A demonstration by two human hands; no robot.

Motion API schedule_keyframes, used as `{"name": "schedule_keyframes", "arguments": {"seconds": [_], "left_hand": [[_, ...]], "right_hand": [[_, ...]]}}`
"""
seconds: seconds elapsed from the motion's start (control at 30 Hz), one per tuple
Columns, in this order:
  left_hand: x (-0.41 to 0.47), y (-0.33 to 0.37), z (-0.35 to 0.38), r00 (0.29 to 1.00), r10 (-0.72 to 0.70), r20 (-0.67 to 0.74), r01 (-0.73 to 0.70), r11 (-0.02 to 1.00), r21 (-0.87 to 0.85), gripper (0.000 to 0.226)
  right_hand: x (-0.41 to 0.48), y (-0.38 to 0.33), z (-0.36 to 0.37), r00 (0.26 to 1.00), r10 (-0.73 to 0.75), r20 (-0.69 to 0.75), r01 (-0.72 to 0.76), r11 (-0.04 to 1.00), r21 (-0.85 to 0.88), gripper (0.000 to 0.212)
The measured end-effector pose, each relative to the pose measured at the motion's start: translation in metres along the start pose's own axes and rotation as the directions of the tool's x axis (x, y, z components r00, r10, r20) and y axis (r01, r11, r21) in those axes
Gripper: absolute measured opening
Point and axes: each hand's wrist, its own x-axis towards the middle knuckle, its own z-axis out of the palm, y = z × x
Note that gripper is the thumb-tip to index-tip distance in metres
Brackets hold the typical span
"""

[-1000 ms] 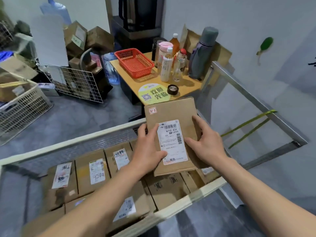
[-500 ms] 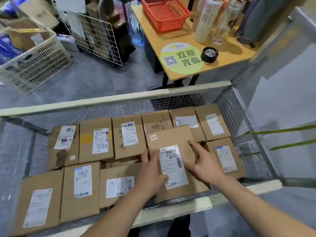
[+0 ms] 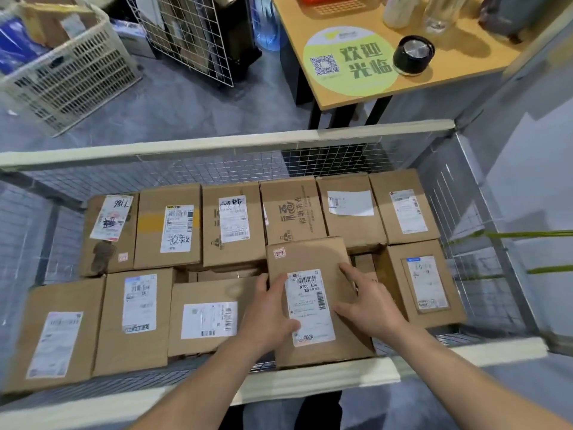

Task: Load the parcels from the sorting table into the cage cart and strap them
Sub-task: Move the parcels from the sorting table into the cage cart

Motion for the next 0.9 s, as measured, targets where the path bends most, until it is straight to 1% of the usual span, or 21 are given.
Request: {"name": "schedule_keyframes", "arguments": {"seconds": [0.17, 0.33, 0.43, 0.47, 0.53, 0.63, 0.73, 0.9], "left_hand": [[0.020, -0.022, 0.020, 1.000, 0.029, -0.011, -0.028, 0.998, 0.053, 0.093], [0.035, -0.045, 0.037, 0.995, 0.102, -0.014, -0.100, 0.989, 0.106, 0.082], [0.043, -0.058, 0.043, 0.997, 0.077, -0.015, -0.076, 0.993, 0.088, 0.072], [0.046, -0.061, 0.045, 0.997, 0.077, -0.012, -0.076, 0.993, 0.096, 0.073], [0.051, -0.062, 0.046, 0.995, 0.103, 0.000, -0.102, 0.985, 0.136, 0.078], [0.053, -0.059, 0.044, 0.996, 0.089, 0.019, -0.091, 0.980, 0.176, 0.078], [0.054, -0.059, 0.044, 0.997, 0.079, -0.008, -0.077, 0.980, 0.182, 0.073], [0.056, -0.059, 0.044, 0.998, 0.060, -0.013, -0.057, 0.981, 0.186, 0.075]], "right_hand": [[0.023, 0.015, 0.019, 0.997, -0.030, 0.071, 0.030, 1.000, -0.004, 0.091], [0.040, 0.027, 0.035, 0.987, -0.092, 0.134, 0.107, 0.988, -0.109, 0.091], [0.047, 0.029, 0.044, 0.979, -0.104, 0.175, 0.123, 0.987, -0.107, 0.091], [0.051, 0.030, 0.047, 0.979, -0.097, 0.181, 0.115, 0.989, -0.090, 0.091], [0.059, 0.033, 0.050, 0.981, -0.082, 0.178, 0.097, 0.993, -0.072, 0.094], [0.068, 0.036, 0.051, 0.982, -0.088, 0.164, 0.103, 0.991, -0.082, 0.095], [0.068, 0.035, 0.051, 0.986, -0.096, 0.136, 0.108, 0.991, -0.084, 0.090], [0.066, 0.034, 0.055, 0.991, -0.087, 0.099, 0.094, 0.993, -0.077, 0.086]]}}
